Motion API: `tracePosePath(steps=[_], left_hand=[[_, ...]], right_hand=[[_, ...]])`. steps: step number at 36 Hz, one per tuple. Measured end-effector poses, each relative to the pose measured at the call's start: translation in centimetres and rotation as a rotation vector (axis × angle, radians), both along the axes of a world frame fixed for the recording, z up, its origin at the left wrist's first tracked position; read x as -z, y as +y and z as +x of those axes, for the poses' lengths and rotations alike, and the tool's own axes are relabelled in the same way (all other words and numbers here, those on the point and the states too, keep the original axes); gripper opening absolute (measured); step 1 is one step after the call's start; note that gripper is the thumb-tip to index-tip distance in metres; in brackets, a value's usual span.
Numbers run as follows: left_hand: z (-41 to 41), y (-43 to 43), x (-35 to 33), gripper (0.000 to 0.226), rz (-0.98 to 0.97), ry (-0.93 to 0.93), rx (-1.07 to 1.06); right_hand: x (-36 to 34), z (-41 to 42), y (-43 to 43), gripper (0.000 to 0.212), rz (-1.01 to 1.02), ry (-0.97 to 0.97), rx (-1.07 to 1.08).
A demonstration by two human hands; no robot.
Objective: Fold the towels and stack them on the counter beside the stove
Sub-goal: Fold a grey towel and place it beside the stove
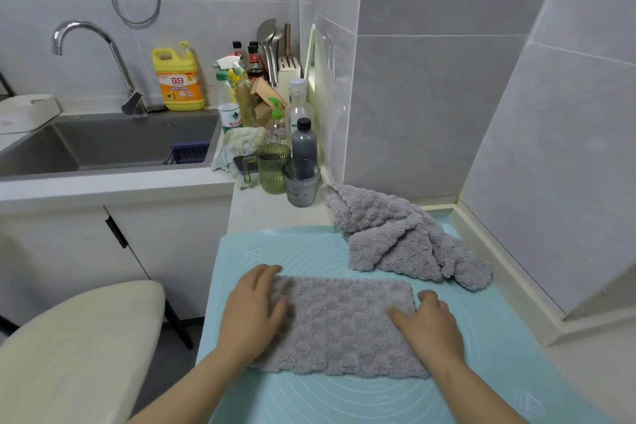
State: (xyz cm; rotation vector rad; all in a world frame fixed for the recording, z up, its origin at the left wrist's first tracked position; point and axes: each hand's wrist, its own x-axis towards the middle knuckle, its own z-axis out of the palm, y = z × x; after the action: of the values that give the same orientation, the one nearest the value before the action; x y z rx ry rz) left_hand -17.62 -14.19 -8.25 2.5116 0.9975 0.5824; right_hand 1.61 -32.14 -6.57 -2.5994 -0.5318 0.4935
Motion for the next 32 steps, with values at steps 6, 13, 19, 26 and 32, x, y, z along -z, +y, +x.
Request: tracePosePath(steps=[6,13,19,26,32], left_hand=[[0.8,-0.4,0.5,0.119,0.031,0.531,0.245],[1.1,-1.3,-0.6,0.026,0.38,0.332,0.291],[1.9,-2.1,-2.1,0.034,0.146,0.405,0.486],[2.6,-2.3,-3.8,0.026,-0.377,0.192,0.232],[2.5,-3.1,-7.6,0.063,-1.228,-0.303,-0.168]], right_hand=[[-0.8,0.0,-0.6,0.043,-0.06,0.179,-0.133],[-1.9,0.1,-0.7,0.02,0.172,0.32,-0.099],[-3.8,-0.4,0.3,0.011,0.417,0.497,-0.058],[-5.8,-2.1,2.4,0.009,0.577,0.631,-0.1],[-7.0,-5.5,4.8,0.016,0.547,0.821,-0.357]])
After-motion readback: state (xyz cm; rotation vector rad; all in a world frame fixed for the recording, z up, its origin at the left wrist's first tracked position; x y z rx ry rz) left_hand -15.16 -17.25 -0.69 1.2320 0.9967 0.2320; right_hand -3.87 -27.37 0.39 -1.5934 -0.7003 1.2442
